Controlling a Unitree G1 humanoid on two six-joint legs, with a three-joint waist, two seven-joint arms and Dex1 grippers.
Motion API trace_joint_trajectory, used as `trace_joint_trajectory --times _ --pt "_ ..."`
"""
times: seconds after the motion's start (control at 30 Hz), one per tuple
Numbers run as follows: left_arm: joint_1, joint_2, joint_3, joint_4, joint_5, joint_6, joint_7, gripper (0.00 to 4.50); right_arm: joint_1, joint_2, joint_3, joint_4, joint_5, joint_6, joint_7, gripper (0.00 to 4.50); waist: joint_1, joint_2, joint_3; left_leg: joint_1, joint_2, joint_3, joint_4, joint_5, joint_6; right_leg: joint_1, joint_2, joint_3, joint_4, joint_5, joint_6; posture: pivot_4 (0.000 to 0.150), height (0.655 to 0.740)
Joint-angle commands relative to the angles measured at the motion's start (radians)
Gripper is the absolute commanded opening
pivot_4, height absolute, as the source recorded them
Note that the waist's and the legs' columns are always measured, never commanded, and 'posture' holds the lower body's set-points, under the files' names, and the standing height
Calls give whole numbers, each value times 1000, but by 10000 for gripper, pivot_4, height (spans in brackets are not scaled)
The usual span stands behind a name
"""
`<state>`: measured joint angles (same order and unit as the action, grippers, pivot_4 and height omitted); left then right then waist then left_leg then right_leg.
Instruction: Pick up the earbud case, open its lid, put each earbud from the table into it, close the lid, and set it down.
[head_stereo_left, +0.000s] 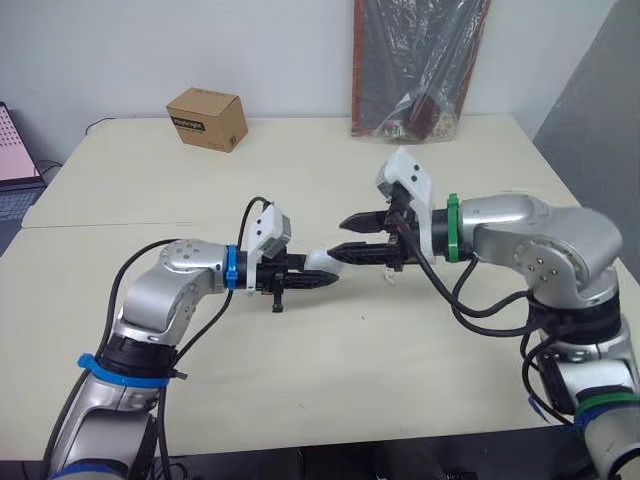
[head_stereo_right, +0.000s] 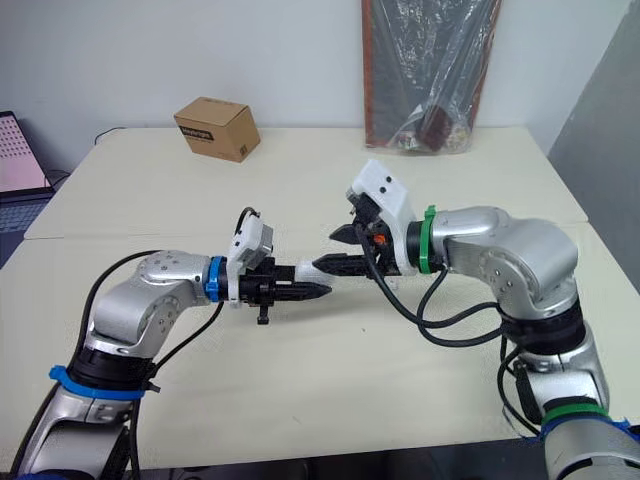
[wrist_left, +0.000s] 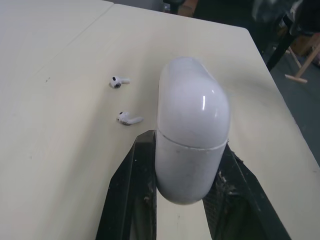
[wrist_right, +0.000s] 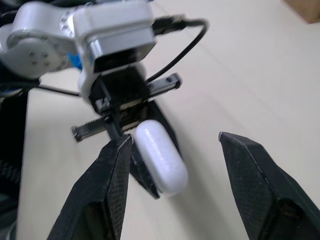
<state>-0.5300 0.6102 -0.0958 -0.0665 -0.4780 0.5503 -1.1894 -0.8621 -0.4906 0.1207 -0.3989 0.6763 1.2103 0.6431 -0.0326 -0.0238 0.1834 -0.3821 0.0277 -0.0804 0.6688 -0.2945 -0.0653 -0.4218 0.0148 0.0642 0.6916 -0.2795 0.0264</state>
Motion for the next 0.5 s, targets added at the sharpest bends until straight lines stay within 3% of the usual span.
trace_joint_trajectory --times 0.03,0.5 --pt "13 -29 62 11 -74 -18 -19 7707 46 16 -52 -72 -11 -51 -53 28603 0 0 0 0 0 0 0 0 0 0 0 0 0 0 0 1500 7400" --pt "33 -77 83 70 -122 -20 -37 7707 138 64 15 -77 -67 -113 -121 28603 -2 0 0 0 0 0 8 0 0 1 1 1 6 0 0 1500 7400"
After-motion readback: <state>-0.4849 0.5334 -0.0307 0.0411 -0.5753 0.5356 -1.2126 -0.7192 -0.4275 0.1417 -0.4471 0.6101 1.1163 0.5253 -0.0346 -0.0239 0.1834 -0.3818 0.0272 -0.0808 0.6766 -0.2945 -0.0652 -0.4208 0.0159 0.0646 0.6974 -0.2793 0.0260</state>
